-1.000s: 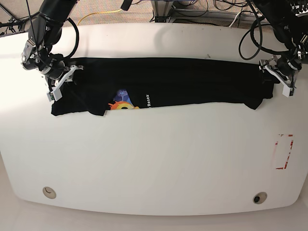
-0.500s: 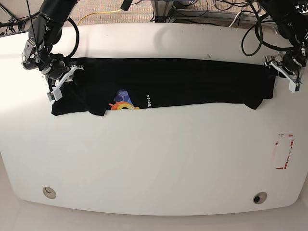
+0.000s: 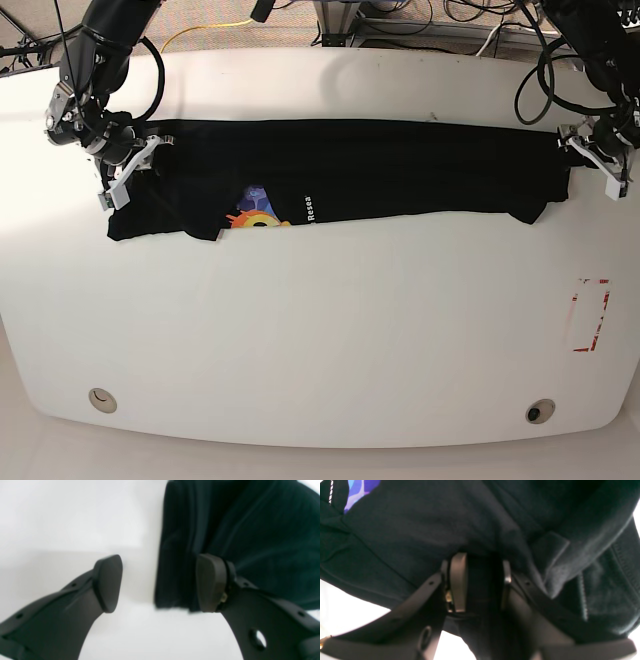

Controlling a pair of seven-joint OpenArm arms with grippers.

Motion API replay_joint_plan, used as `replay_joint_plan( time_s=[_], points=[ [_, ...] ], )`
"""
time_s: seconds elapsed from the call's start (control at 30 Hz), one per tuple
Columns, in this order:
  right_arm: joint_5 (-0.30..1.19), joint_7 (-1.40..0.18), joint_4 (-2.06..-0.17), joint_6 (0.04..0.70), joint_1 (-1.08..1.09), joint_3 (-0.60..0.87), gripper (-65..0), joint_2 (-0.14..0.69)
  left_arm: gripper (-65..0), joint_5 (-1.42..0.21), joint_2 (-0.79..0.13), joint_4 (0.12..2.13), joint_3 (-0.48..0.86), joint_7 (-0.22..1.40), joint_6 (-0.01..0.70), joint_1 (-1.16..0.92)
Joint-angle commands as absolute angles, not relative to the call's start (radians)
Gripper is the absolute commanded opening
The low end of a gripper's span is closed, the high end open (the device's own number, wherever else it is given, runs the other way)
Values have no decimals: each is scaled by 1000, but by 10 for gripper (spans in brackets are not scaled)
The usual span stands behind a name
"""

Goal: Fold the T-shirt properly
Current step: 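Hold the folded shirt edge with both grippers, adjusting the left grip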

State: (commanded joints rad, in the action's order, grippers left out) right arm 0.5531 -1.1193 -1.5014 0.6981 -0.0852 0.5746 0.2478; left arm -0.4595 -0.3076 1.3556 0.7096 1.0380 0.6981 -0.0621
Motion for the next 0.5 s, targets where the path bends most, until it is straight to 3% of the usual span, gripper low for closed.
replay_joint_plan(
  time_s=[0.23, 0.33, 0.43, 0.5],
  points=[
    [553, -1119, -1501, 698, -85, 575, -482, 248, -247, -568, -308, 1356, 645, 1041, 698, -82],
    [553, -1119, -1501, 698, -85, 575, -482, 248, -347, -575, -308, 1356, 642, 1041, 698, -90],
    [553, -1119, -1501, 698, -85, 575, -482, 248, -503, -570, -305, 1356, 630, 1041, 698, -90],
    [553, -1119, -1501, 698, -85, 575, -482, 248, -561, -570, -302, 1356, 622, 1041, 698, -90]
  ],
)
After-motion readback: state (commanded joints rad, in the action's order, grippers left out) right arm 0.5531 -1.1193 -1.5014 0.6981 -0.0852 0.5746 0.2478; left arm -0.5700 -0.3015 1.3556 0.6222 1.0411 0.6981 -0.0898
